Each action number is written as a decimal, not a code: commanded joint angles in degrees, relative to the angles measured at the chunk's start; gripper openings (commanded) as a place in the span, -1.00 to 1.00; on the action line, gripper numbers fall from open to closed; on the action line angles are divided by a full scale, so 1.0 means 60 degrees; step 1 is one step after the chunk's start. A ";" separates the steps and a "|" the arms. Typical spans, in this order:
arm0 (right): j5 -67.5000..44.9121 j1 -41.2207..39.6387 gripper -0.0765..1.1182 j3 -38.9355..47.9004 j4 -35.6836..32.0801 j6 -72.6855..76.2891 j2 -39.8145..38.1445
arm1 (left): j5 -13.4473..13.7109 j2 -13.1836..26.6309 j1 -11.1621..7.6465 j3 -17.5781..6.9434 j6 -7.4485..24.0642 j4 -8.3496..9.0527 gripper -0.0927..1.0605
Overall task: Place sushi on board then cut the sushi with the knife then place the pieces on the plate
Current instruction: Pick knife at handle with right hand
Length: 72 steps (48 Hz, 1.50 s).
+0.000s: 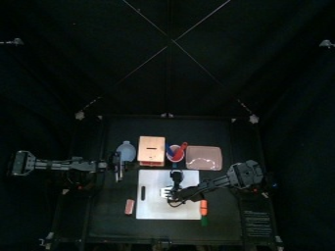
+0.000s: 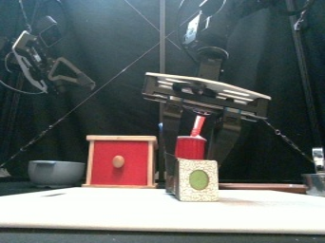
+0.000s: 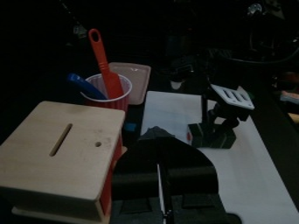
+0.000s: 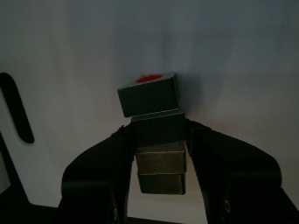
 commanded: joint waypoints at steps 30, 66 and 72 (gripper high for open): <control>0.0117 -0.0029 0.61 -0.0059 -0.0234 -0.0088 -0.0542 | -0.0044 -0.0059 0.0190 -0.0029 0.0000 0.0029 -0.88; -0.2900 -0.0264 0.60 0.2813 -0.4907 -0.0132 -0.4702 | -0.0044 -0.0117 0.0190 -0.0044 -0.0015 0.0000 -0.88; -0.3955 -0.0894 0.60 0.3765 -0.5918 -0.0132 -0.5493 | -0.0044 -0.0132 0.0205 -0.0088 -0.0029 -0.0015 -0.88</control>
